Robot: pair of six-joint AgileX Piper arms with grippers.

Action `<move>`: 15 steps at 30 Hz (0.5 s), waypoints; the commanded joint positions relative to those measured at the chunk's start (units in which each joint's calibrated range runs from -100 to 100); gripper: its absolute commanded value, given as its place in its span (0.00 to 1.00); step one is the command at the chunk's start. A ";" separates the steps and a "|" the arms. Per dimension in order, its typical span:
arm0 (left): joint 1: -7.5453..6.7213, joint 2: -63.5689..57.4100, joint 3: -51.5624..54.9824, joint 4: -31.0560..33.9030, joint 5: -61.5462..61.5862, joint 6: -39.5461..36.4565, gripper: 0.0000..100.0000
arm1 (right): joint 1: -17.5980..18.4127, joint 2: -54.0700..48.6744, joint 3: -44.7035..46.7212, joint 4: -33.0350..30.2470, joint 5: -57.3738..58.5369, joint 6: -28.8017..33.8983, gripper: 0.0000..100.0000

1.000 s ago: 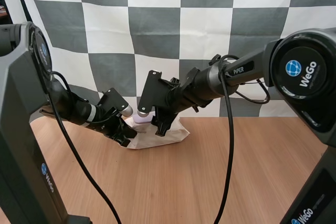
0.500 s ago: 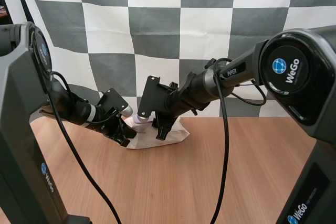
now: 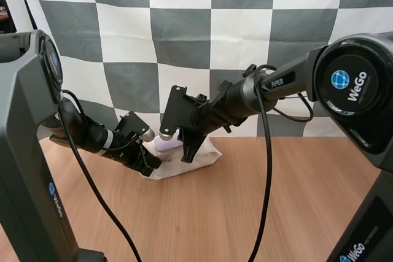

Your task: Open the wet wipes lid

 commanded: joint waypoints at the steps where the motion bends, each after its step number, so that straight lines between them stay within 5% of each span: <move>1: -0.05 0.05 -0.02 0.12 -0.01 0.89 0.00 | -0.06 -0.60 0.01 -0.78 1.95 -0.02 0.30; 7: -0.05 0.05 -0.22 0.23 0.22 0.89 0.00 | -0.06 -1.59 0.01 -10.31 11.61 2.96 0.67; 15: -0.05 0.05 -0.33 0.24 3.02 0.89 0.00 | 0.01 1.65 0.01 -10.47 3.88 2.62 0.69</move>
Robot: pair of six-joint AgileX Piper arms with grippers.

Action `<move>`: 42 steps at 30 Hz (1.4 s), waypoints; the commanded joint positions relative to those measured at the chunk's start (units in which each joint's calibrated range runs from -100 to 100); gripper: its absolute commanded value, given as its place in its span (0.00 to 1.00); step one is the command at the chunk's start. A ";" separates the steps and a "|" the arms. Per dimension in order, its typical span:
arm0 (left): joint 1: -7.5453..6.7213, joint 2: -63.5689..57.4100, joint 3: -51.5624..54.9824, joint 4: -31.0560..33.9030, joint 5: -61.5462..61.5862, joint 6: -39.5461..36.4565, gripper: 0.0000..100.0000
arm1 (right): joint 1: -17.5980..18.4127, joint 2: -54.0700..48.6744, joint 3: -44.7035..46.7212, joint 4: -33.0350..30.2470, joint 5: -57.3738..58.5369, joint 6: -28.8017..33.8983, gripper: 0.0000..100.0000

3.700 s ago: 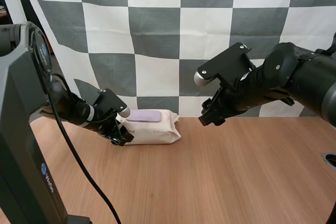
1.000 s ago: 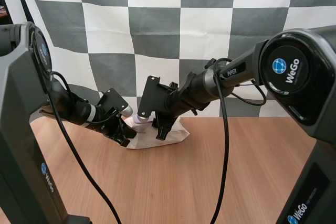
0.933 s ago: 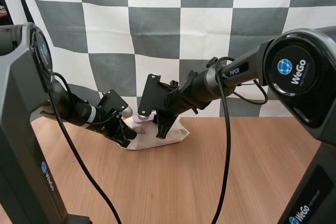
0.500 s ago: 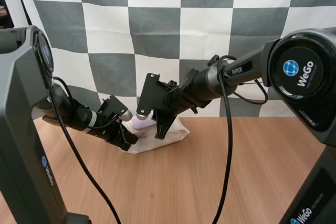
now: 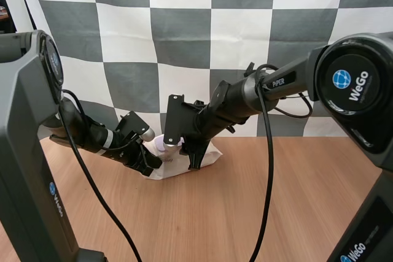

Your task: Open the wet wipes lid

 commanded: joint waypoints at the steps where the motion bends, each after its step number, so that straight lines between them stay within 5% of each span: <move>1: -0.05 0.05 -0.05 0.01 0.57 0.89 0.00 | 0.08 0.78 0.01 0.05 -2.92 -0.26 0.69; 7: -0.05 0.05 -0.05 0.01 0.57 0.89 0.00 | 0.82 1.61 0.01 0.18 -4.06 -0.33 0.62; 16: -0.05 0.05 -0.05 0.01 0.57 0.89 0.00 | 0.98 1.50 0.01 0.41 -4.35 0.16 0.00; 42: -0.05 0.05 -0.05 0.01 1.14 0.89 0.00 | 0.98 7.99 -8.77 3.41 -13.67 0.16 0.00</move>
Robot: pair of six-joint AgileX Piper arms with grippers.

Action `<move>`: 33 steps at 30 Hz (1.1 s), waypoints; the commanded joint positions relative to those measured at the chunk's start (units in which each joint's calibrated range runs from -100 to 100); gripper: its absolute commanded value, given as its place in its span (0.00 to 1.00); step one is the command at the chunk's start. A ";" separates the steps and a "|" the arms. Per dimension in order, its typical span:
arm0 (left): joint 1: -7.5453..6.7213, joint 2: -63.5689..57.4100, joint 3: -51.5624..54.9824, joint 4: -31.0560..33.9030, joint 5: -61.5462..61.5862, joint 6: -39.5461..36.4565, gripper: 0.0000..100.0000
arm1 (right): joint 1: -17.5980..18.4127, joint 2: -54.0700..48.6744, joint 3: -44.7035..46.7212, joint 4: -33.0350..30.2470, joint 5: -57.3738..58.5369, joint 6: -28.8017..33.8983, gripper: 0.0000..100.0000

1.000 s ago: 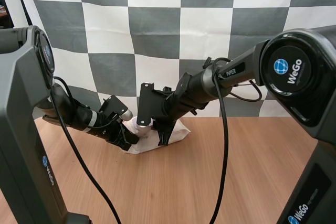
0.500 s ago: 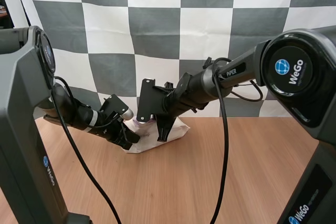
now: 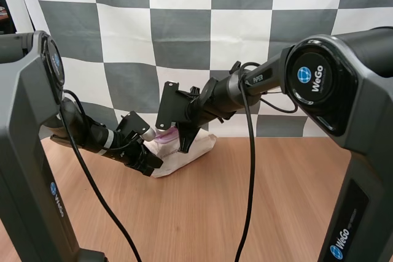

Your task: Open the wet wipes lid

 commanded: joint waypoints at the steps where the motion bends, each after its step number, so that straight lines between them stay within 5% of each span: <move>1: -0.01 0.05 -0.05 0.05 0.07 0.89 0.00 | 0.03 0.41 -0.76 -0.01 0.17 -0.02 0.00; 33: -0.01 -0.04 -0.05 0.74 4.11 0.89 0.00 | 0.03 14.50 -17.39 7.31 4.21 0.07 0.00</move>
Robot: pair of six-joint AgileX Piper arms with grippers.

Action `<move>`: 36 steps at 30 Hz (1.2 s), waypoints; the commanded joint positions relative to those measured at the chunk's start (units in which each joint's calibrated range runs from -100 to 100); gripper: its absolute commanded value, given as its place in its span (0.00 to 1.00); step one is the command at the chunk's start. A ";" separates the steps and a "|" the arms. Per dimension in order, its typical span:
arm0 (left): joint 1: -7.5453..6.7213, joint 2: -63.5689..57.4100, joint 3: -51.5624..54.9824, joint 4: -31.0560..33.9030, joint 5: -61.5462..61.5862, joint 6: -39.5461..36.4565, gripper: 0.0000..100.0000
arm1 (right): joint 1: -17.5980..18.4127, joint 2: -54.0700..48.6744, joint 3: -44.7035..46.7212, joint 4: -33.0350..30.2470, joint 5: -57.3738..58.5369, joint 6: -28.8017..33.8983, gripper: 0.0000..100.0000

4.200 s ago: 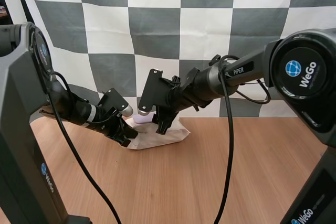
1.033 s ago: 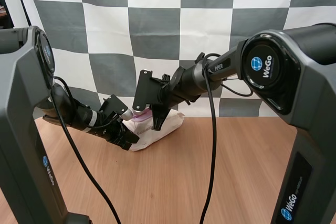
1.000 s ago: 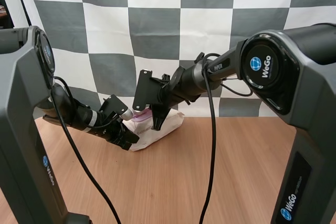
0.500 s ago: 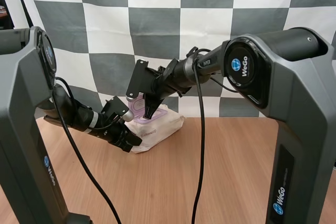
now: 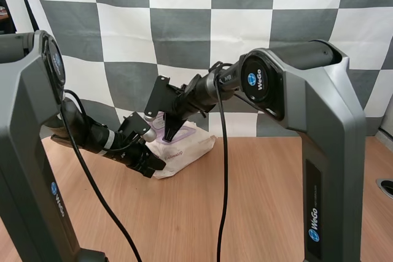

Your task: Open the wet wipes lid

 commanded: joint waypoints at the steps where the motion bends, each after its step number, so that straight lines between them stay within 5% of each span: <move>1: -0.01 -0.04 -0.05 -0.06 0.02 0.89 0.00 | 0.03 0.86 -0.01 0.23 1.24 -0.03 0.00; 15: -0.01 -0.04 -0.05 -0.55 0.02 0.89 0.00 | -0.18 1.32 -0.01 3.14 3.78 1.72 0.00; 26: 0.07 -0.04 -0.05 -0.10 3.13 0.89 0.01 | -1.28 -24.55 3.76 2.19 1.84 13.39 0.00; 29: 0.07 -0.68 -0.05 -0.10 7.13 0.89 0.19 | -1.43 -32.40 8.28 2.19 1.84 14.68 0.00; 34: 0.29 -5.83 -0.05 -0.01 16.72 -0.31 0.96 | -4.20 -43.99 15.41 -1.70 1.66 16.63 0.00; 36: 0.29 -9.04 -0.05 0.51 16.72 -2.14 1.00 | -5.47 -46.63 16.82 -2.35 1.66 17.66 0.00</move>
